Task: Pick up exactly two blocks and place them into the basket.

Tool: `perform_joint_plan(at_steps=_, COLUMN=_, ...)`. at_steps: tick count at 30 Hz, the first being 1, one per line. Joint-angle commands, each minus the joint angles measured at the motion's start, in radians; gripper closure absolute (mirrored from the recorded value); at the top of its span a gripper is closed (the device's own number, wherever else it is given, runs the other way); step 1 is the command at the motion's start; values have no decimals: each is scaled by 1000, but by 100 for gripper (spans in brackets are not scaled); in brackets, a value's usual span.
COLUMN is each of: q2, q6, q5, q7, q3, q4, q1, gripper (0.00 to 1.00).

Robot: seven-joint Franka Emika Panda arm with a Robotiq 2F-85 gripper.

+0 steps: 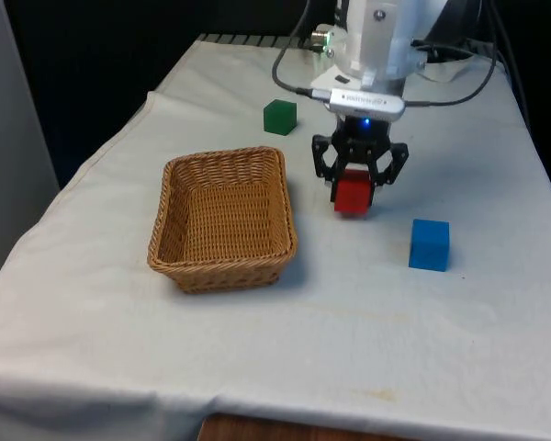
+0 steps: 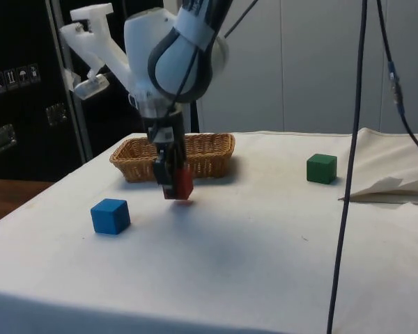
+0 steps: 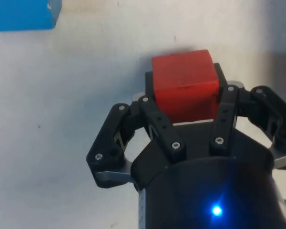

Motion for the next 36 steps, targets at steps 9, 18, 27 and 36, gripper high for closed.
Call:
perform_joint_plan(at_steps=9, q2=-78, q6=-59, q5=-27, q7=25, q3=-13, q4=-16, q1=4, gripper=100)
perform_joint_plan(at_steps=18, q2=-137, q6=-126, q5=-38, q7=18, q3=-23, q4=6, q1=-2, gripper=100)
perform_joint_plan(at_steps=27, q2=-139, q6=-199, q5=-22, q7=-18, q3=-34, q4=89, q1=-20, gripper=100)
perform_joint_plan(at_steps=36, q2=-85, q6=-265, q5=4, q7=-64, q3=-49, q4=216, q1=-44, gripper=100)
